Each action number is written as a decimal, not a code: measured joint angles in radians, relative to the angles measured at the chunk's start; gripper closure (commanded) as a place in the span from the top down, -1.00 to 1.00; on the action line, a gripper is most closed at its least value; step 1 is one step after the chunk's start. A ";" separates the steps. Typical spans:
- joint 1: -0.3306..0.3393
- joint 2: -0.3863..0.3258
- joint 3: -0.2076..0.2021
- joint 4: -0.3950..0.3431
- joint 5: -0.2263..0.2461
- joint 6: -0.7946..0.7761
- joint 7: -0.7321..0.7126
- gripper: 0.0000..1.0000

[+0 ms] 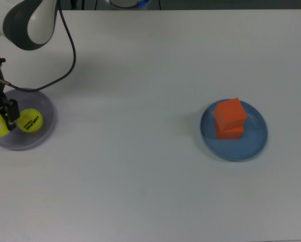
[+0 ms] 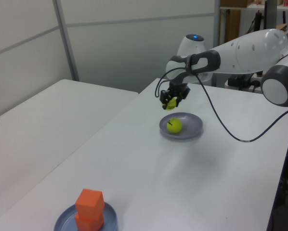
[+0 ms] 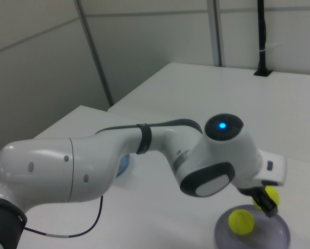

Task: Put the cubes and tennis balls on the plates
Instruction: 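Lower the ball beside the first ball and open the gripper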

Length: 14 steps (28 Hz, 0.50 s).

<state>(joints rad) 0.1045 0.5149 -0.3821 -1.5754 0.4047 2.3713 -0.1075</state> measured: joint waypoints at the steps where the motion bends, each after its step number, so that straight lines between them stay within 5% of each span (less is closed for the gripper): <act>1: -0.001 0.001 -0.005 -0.006 0.000 -0.001 0.000 -0.45; 10: -0.006 0.017 -0.015 -0.042 0.000 -0.001 -0.003 -0.36; 11: -0.006 0.021 -0.015 -0.044 0.000 -0.001 -0.003 -0.10; 12: -0.006 0.024 -0.015 -0.046 0.000 -0.001 -0.003 0.99; 14: -0.007 0.034 -0.015 -0.051 0.000 -0.001 -0.003 1.00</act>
<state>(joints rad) 0.0980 0.5486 -0.3968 -1.6264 0.4047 2.3703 -0.1108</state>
